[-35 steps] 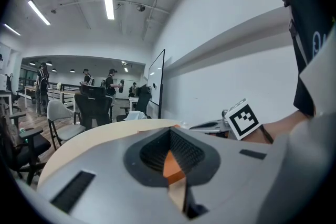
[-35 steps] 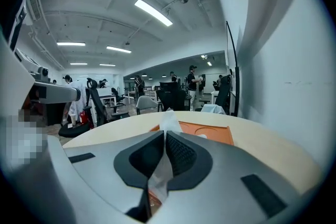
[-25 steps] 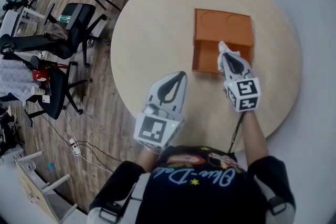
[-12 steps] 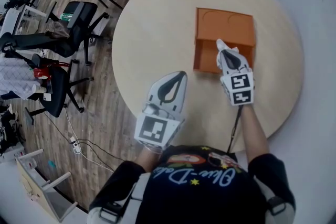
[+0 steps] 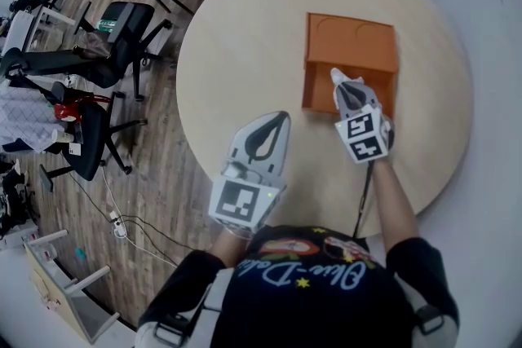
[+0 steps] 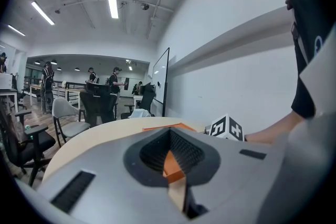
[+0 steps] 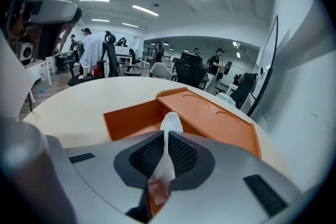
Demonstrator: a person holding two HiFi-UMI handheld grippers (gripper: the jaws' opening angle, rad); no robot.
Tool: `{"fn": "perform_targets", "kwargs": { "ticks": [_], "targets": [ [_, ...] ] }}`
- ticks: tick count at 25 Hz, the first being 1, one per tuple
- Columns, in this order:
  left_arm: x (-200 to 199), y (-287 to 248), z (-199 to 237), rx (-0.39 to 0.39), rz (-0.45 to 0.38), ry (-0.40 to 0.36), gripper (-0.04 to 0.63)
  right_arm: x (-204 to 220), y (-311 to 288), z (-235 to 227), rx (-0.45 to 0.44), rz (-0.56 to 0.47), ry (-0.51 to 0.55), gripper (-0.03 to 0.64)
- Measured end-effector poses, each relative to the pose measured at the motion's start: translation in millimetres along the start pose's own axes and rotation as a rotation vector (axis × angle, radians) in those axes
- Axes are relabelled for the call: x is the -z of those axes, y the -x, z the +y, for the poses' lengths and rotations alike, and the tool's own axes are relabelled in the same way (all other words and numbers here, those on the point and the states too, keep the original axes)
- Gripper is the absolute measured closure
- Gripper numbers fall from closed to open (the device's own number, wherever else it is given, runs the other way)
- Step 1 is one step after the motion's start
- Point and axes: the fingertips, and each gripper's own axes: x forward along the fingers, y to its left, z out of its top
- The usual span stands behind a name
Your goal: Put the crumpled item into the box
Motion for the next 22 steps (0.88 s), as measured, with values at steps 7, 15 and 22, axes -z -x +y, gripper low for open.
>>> {"fn": "perform_targets", "kwargs": {
  "ticks": [7, 15, 22],
  "targets": [
    [-0.4, 2.0, -0.7, -0.008, -0.005, -0.014, 0.604, 7.4, -4.0, 2.9, -0.004, 0.03, 0.038, 0.609],
    [-2.8, 11.0, 1.0, -0.008, -0.018, -0.024, 0.604, -0.1, 5.8, -3.2, 0.038, -0.02, -0.056, 0.611],
    [-10.6, 21.6, -1.8, -0.011, -0.038, -0.03, 0.604, -25.0, 55.6, -15.8, 0.089, -0.138, -0.196, 0.617]
  ]
}}
